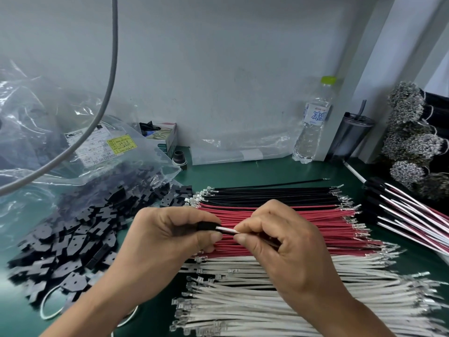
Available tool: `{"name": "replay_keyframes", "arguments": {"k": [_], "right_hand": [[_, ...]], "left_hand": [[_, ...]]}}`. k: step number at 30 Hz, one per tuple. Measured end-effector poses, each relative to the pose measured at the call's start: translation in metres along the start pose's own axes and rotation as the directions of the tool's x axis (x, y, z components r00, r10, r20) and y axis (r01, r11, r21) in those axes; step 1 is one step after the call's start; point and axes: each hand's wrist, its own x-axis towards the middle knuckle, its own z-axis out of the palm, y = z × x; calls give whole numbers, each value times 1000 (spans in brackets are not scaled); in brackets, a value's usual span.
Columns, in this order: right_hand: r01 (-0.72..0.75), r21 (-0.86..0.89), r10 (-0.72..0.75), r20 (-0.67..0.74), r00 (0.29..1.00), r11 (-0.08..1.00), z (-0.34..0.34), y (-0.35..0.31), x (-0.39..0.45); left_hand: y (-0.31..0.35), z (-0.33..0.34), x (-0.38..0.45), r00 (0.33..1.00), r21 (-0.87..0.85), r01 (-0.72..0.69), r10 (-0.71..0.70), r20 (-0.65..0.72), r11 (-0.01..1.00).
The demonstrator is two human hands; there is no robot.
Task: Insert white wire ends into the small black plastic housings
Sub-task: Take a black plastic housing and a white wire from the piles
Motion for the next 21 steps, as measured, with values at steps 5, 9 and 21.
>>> {"name": "replay_keyframes", "arguments": {"k": [5, 9, 21], "right_hand": [[49, -30, -50, -42, 998, 998, 7, -5, 1], [105, -100, -112, -73, 991, 989, 9, -8, 1], [134, -158, -151, -101, 983, 978, -3, -8, 9]], "left_hand": [[-1, 0, 0, 999, 6, -4, 3, 34, 1000], [0, -3, -2, 998, 8, -30, 29, 58, 1000], [-2, -5, 1, 999, -151, -35, 37, 11, 988]]}}
